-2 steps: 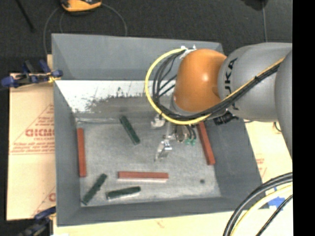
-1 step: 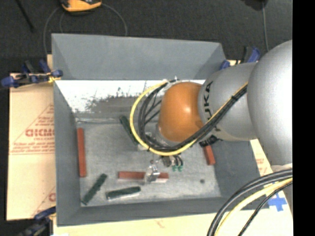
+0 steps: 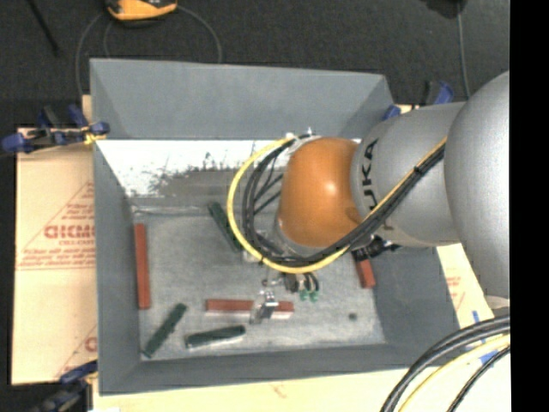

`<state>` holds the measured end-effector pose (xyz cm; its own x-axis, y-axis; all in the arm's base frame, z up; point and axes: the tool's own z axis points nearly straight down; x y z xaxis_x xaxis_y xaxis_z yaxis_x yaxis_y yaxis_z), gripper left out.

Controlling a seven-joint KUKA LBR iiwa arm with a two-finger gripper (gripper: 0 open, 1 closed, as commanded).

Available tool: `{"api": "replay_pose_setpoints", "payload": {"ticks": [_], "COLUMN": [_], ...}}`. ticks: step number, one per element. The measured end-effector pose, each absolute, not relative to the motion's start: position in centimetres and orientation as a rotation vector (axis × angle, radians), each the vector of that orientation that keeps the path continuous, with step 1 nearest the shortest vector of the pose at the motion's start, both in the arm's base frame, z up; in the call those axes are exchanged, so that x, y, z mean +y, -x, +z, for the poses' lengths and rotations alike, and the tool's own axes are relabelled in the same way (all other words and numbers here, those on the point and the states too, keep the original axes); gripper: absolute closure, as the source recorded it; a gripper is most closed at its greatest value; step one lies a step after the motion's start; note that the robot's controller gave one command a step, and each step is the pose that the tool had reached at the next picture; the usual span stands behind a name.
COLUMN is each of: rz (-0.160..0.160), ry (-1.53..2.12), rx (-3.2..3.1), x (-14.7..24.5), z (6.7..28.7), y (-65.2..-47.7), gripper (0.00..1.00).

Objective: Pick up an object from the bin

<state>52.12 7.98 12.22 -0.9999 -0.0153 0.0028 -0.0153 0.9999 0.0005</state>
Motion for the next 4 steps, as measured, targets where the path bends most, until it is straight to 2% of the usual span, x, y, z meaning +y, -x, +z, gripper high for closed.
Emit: {"api": "replay_pose_setpoints", "payload": {"ticks": [1,2,3,4], "rz": [0.000,-0.002,-0.012,-0.012], "ry": [-0.011,0.223,0.126,0.127], "rx": [-3.147,-3.137,-3.141,-3.141], "x": [7.8,7.5,7.0,7.0], "z": [12.8,7.9,7.9,7.9], "y": [-50.9,-50.1,-49.0,-49.0], "gripper": [0.00,0.00,1.00,1.00]}}
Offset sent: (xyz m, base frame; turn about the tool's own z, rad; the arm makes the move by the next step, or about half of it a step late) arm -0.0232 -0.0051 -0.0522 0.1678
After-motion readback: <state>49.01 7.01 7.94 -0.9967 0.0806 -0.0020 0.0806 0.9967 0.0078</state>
